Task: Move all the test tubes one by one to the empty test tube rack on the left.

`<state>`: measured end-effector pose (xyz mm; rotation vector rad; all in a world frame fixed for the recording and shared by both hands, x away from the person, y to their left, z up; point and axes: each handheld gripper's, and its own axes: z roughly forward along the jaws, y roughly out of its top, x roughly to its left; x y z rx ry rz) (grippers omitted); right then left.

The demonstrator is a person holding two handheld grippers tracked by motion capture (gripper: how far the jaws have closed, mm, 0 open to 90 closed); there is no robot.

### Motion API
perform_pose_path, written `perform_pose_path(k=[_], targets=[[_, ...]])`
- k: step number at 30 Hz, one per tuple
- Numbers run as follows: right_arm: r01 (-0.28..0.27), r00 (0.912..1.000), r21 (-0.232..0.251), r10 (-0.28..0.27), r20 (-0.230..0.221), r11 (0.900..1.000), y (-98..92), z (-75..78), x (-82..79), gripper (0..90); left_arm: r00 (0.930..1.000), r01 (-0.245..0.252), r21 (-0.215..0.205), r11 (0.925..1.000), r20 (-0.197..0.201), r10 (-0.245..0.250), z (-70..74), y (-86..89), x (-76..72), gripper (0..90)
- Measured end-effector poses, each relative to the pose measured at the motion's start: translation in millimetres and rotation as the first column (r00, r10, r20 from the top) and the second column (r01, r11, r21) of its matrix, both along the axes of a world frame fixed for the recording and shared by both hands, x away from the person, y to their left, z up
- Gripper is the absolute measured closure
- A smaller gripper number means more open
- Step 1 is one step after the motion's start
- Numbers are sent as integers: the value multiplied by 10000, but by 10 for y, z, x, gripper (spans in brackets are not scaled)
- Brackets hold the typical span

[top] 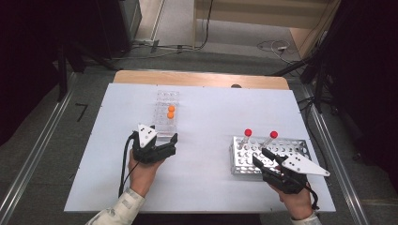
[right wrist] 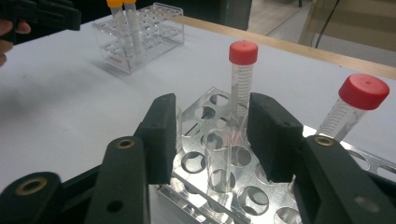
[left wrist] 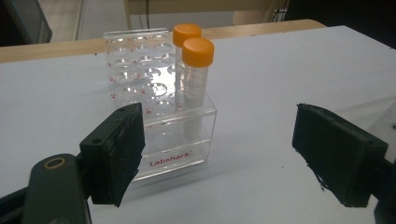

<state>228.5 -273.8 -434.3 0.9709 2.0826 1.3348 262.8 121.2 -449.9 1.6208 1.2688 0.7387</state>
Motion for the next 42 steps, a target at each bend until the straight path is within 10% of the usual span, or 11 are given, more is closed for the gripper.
perform_pose_path(k=[20, 42], targets=[[308, 9993, -68, -309, -190, 9995, -32, -140, 83, 726, 10000, -27, -107, 9999, 30, 27, -2, 9, -8, 179], [370, 9980, 588, -399, 490, 9976, -24, 465, 86, 731, 9999, 3, -230, 9997, 145, 0, 22, 12, -19, 179]])
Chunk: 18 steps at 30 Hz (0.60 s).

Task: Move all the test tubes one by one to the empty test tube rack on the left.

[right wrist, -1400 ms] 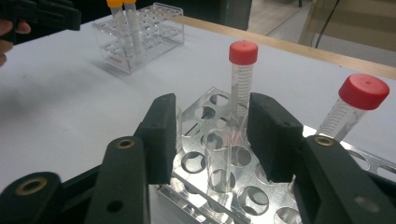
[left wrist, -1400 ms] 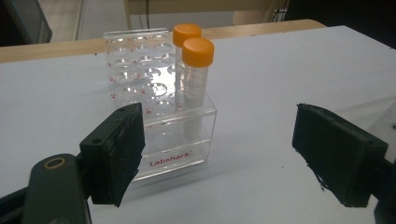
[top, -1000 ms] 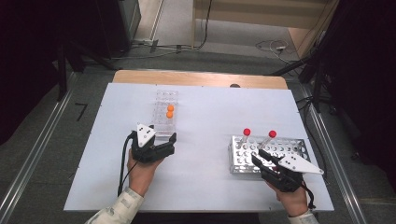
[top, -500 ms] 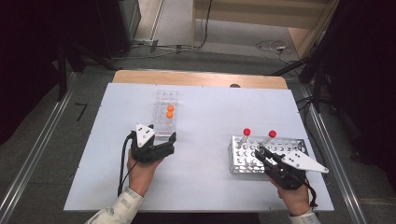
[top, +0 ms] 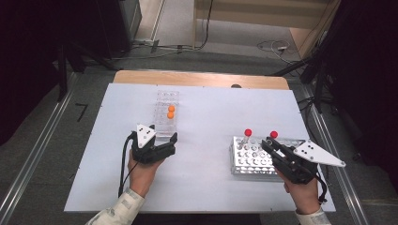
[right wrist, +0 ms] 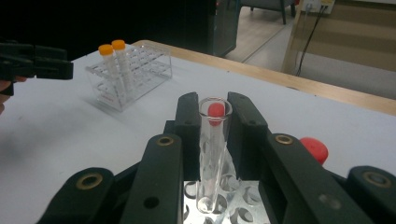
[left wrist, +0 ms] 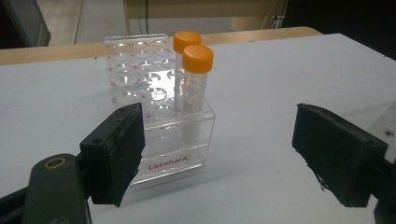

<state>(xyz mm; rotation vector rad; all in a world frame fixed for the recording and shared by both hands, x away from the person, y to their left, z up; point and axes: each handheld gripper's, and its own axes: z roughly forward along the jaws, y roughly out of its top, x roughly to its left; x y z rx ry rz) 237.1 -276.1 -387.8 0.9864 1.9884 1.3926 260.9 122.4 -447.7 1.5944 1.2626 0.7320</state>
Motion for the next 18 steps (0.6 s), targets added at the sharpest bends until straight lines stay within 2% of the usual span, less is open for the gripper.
perform_pose_path(k=[8, 18], targets=[[-288, 9995, 37, 287, 118, 9996, 158, 129, 70, 731, 10000, 23, -21, 10000, 39, -23, 6, -3, -6, 179], [-816, 9966, -63, 817, 72, 9966, 478, 150, 184, 731, 10000, 58, -53, 10000, 71, -58, 21, -3, -15, 179]])
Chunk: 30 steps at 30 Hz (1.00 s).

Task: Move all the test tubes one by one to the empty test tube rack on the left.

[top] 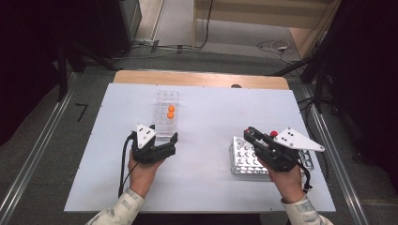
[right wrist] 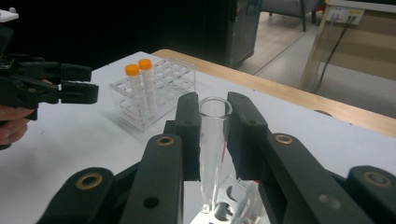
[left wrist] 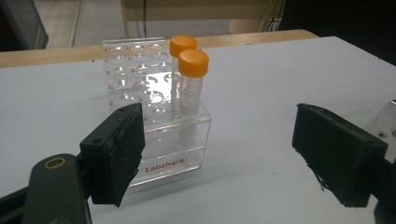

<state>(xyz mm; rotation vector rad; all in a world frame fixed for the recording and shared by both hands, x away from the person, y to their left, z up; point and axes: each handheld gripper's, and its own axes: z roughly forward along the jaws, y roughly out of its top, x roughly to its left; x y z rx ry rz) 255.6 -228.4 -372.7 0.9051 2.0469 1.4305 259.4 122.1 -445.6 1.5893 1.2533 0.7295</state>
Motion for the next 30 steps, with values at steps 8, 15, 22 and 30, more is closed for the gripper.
perform_pose_path(k=[8, 15, 22, 30], targets=[[-372, 9993, -55, 372, 13, 9993, 265, 2, 65, 731, 9997, 204, -33, 9998, 105, -204, 25, -20, -18, 178], [-782, 9968, -234, 778, -165, 9967, 571, -38, 118, 731, 9956, 932, 13, 9957, 127, -932, 68, -111, -73, 171], [-1232, 9920, -406, 1219, -342, 9915, 906, -104, 133, 731, 9891, 1424, -13, 9898, 374, -1422, 122, -194, -135, 173], [-1363, 9894, -356, 1342, -554, 9900, 1164, -173, 220, 731, 9819, 1826, -46, 9832, 515, -1821, 162, -241, -178, 200]])
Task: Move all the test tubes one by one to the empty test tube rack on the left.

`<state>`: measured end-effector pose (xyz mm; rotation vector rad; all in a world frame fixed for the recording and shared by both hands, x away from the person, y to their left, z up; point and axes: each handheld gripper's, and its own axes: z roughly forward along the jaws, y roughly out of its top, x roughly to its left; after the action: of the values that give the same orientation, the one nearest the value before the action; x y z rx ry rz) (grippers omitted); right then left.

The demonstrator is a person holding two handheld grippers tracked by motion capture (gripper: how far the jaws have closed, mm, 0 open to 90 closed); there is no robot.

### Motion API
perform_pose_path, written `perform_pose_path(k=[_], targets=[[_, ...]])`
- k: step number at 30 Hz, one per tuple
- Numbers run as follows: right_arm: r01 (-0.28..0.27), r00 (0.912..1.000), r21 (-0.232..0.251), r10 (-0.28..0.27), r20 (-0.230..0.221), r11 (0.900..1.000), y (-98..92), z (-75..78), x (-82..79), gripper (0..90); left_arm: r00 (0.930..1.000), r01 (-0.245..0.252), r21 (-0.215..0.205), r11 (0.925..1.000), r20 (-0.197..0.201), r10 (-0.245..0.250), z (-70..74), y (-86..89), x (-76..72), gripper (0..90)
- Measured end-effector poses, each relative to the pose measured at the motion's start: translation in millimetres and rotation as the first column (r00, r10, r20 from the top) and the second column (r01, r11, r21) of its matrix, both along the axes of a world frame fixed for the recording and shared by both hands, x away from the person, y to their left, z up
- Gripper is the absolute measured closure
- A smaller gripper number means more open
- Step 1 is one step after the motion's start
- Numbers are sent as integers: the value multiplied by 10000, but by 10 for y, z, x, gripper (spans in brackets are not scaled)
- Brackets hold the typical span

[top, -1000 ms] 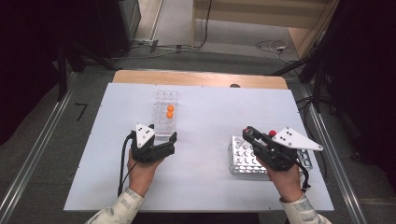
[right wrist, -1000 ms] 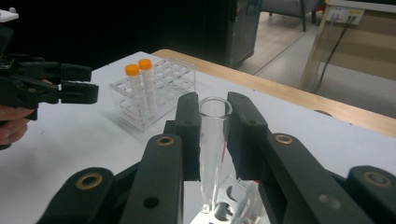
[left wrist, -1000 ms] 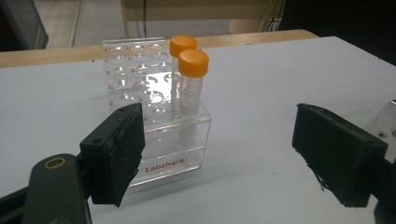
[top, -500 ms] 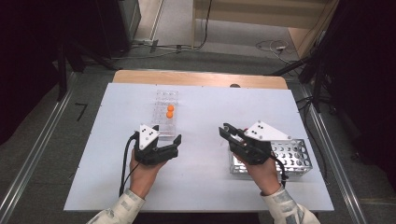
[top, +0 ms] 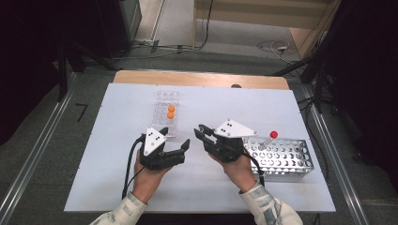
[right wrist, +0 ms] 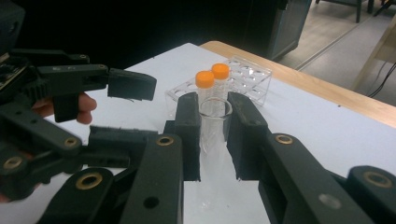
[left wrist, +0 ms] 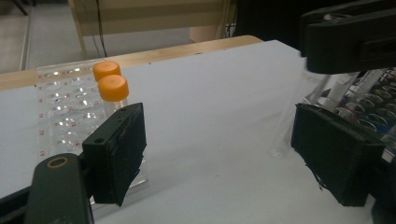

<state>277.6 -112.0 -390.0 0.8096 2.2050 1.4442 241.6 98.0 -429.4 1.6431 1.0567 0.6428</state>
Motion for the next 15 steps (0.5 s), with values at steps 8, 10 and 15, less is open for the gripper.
perform_pose_path(k=[8, 10, 15], targets=[[-294, 9992, -15, 294, -259, 9996, 186, -49, 21, 731, 9977, 659, 120, 9978, 174, -661, 11, -57, -40, 357], [-392, 9988, -12, 391, -278, 9992, 227, -52, 5, 731, 9971, 730, 199, 9971, 197, -734, 9, -69, -46, 412], [-603, 9978, 24, 603, -270, 9982, 303, -47, -23, 730, 9961, 836, 238, 9962, 254, -842, 8, -78, -55, 501]])
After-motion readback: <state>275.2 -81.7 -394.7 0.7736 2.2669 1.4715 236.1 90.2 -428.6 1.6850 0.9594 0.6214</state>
